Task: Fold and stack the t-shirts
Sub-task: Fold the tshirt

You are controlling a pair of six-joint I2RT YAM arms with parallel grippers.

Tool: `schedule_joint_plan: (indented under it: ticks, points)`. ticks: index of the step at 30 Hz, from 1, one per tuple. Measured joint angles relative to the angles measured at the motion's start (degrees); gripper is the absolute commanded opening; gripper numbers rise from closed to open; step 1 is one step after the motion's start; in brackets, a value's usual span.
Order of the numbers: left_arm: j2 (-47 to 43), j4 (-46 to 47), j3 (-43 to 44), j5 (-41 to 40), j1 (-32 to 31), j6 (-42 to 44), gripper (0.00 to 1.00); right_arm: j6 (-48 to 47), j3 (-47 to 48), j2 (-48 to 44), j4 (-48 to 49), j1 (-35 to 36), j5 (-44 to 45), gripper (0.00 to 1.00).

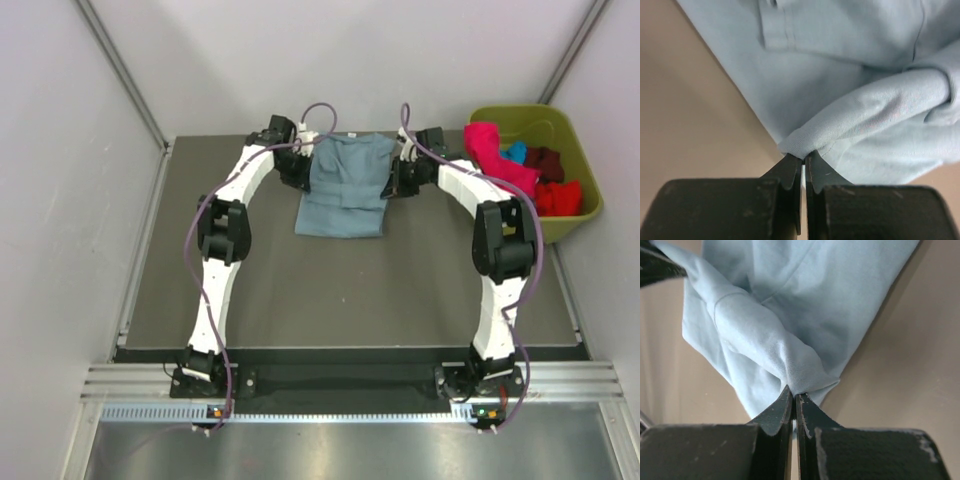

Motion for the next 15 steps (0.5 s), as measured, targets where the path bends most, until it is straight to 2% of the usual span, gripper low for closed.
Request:
schedule_joint_plan:
  ticks: [1,2,3,5,7,9,12,15]
  points:
    - [0.09,1.29,0.0,-0.33,0.02,-0.52,0.23,-0.26,0.02,0.26,0.07,0.0,0.13,0.01]
    - [0.13,2.34,0.0,-0.59,-0.02,-0.72,0.37,-0.5,0.2,0.61,0.0,0.0,0.31,0.23]
    - [0.22,3.78,0.0,-1.09,-0.09,-1.27,0.48,-0.66,0.39,0.94,0.11,0.0,0.66,0.35]
    - [0.35,6.38,-0.02,-2.56,-0.09,-2.62,0.58,-1.53,1.09,1.66,0.31,0.0,1.95,0.56]
    - [0.37,8.66,-0.02,-4.31,0.02,-4.13,0.6,-2.49,2.05,2.32,0.46,0.0,3.21,0.64]
    - [0.35,10.36,-0.02,-6.01,0.13,-5.16,0.61,-3.61,3.45,2.51,0.42,0.0,4.72,0.68]
    - [-1.07,11.98,-1.97,-7.85,0.28,-6.78,0.61,-5.14,6.21,2.49,0.7,0.15,6.23,0.68]
    - [-5.95,12.44,-8.37,-6.6,0.5,-8.0,0.63,-5.84,8.48,2.14,1.38,0.39,6.51,0.67]
